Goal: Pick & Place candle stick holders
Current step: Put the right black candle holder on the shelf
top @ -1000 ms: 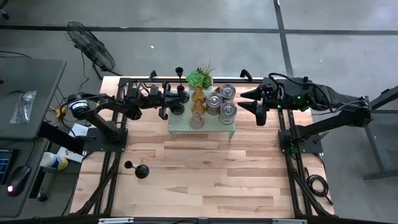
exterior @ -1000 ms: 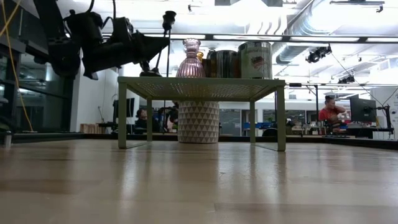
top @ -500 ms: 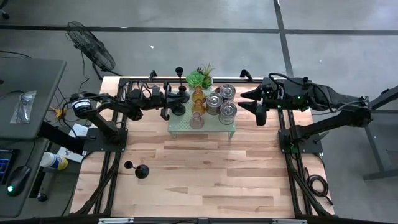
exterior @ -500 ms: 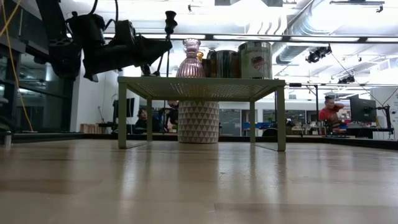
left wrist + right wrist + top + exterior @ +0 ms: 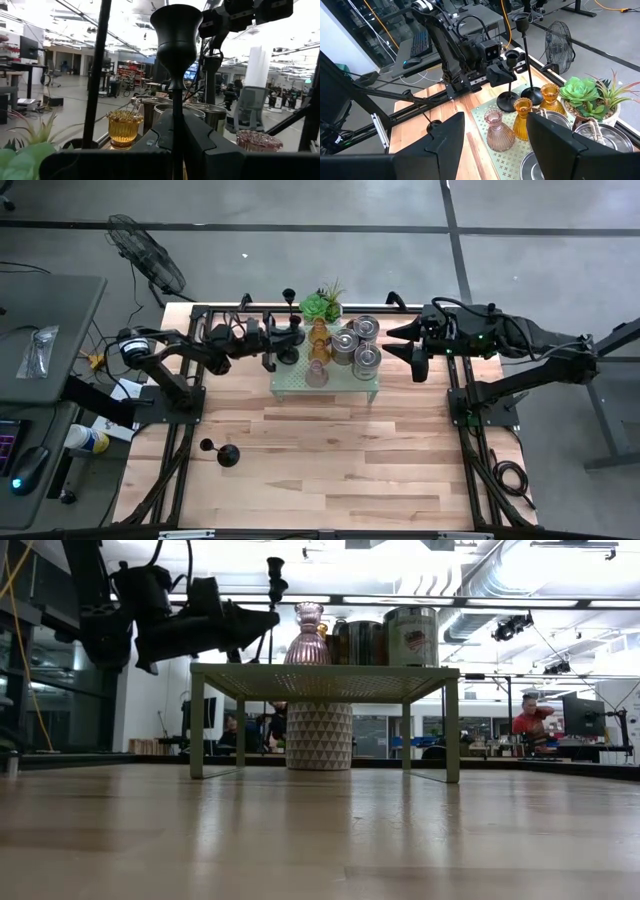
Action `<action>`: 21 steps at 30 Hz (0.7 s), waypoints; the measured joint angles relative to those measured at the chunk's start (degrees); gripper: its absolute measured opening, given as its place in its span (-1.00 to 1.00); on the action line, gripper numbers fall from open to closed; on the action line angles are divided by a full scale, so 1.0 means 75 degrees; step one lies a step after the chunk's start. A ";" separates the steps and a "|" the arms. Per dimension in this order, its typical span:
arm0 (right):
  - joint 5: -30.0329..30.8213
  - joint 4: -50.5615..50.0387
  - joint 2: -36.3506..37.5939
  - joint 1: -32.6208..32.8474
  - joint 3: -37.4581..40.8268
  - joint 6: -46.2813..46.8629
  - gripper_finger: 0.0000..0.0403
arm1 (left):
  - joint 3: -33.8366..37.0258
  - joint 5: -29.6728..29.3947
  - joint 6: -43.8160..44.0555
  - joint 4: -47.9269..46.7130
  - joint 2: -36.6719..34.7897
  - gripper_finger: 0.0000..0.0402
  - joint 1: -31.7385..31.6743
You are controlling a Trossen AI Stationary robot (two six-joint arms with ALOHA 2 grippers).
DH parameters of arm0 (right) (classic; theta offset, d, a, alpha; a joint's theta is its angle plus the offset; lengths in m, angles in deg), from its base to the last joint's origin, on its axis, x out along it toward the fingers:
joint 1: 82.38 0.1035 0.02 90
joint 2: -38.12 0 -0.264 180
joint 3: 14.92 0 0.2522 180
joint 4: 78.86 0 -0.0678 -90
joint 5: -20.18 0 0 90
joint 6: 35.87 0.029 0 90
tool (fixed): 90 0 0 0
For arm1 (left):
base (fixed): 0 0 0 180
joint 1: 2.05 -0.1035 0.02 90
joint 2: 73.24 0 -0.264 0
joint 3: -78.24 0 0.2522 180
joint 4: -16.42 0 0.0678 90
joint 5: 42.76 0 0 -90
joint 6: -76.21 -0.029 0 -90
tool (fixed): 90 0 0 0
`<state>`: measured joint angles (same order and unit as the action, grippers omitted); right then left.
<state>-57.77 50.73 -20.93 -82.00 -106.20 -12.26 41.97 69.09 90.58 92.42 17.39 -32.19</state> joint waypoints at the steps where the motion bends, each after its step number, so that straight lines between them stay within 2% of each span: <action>1: 0.0000 0.0000 0.0000 0.0000 0.0000 0.0000 0.02 | 0.0001 -0.0100 -0.0054 -0.0002 0.0003 -0.96 0.0058; 11: 0.0000 0.0000 0.0000 -0.0003 0.0000 0.0003 0.02 | 0.0000 -0.1144 -0.0341 -0.0096 0.0009 -0.95 0.0540; 21: -0.0029 0.0000 0.0000 0.0000 0.0000 0.0012 0.02 | -0.0003 -0.1081 -0.0283 -0.0182 0.0006 -0.93 0.0522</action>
<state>-57.98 50.73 -20.93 -82.00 -106.20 -12.17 41.95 60.98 88.46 91.05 17.43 -28.27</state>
